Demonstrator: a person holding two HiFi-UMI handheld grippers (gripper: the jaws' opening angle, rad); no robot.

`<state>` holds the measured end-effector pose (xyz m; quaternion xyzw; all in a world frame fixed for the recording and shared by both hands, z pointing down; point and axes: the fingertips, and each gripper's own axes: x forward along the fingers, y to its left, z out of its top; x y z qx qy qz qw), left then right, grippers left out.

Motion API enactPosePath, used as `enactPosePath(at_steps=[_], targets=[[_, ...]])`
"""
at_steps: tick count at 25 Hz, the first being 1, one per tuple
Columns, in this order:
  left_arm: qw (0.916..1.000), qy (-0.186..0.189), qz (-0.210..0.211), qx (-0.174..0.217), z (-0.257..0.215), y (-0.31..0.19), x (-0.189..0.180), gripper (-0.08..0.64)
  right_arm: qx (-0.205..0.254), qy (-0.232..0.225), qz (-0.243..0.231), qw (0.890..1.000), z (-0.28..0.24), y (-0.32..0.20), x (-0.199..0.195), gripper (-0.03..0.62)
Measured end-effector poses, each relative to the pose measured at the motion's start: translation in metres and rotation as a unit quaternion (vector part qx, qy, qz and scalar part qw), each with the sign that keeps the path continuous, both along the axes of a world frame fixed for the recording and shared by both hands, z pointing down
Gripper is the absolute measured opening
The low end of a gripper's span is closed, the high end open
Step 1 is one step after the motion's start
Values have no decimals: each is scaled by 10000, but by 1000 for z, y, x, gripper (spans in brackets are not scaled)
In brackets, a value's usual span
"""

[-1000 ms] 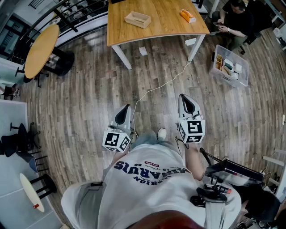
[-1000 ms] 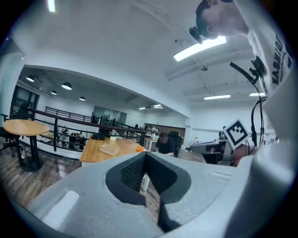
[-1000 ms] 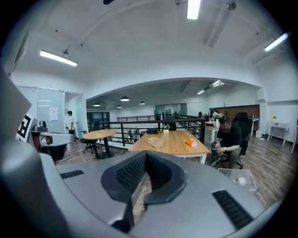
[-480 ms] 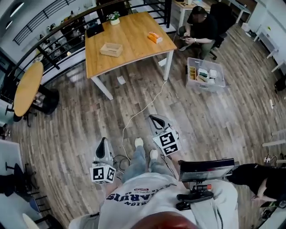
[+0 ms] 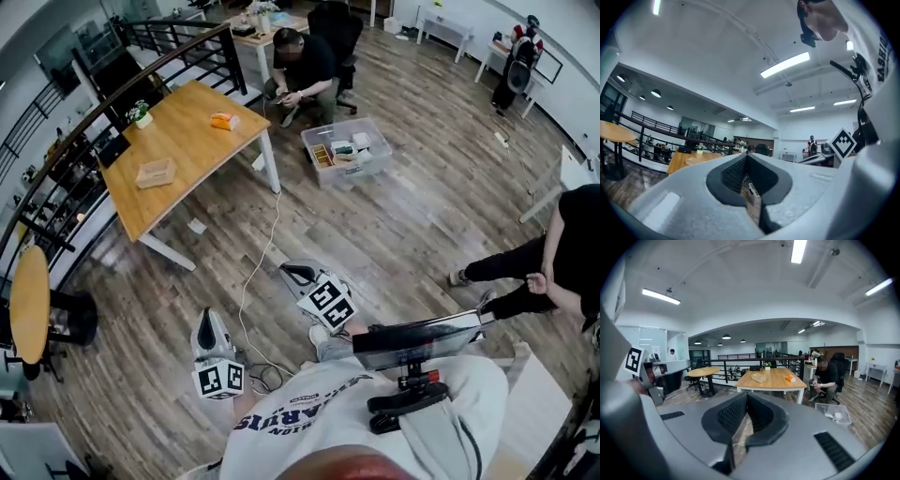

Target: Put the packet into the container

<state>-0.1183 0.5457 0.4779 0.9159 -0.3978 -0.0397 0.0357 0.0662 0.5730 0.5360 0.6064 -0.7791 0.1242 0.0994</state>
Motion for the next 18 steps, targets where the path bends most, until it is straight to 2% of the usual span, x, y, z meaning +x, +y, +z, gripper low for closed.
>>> enactPosePath(at_steps=[3,7,13,18], targets=[[9996,188,196,120,-5,16,-11,-8,68,-344,174,9992,0,35,-10,9],[9988,241,423,46,-2,38,-33,-8,-93,-353,474,9982,16,73,-22,9],[9955,9,895,-311,24,66,-58,-8,-479,-427,783,9949,29,109,-44,9],[9936,-254,917,-609,68,74,-92,-8,-1188,-584,561,9896,65,120,-78,9]])
